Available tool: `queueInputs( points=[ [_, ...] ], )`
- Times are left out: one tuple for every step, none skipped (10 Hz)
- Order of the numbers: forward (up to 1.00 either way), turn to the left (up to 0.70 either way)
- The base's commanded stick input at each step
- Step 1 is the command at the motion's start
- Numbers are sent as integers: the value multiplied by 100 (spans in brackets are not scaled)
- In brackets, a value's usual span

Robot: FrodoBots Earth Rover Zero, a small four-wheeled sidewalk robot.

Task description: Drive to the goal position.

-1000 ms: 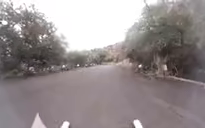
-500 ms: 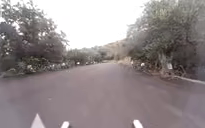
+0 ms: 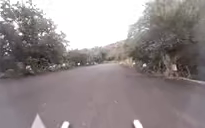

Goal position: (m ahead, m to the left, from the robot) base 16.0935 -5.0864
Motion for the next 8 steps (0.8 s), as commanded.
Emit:
queueInputs(
  points=[
    [50,0],
    [50,0],
    [50,0],
    [50,0],
    [50,0],
    [50,0],
    [50,0],
    [50,0]
  ],
)
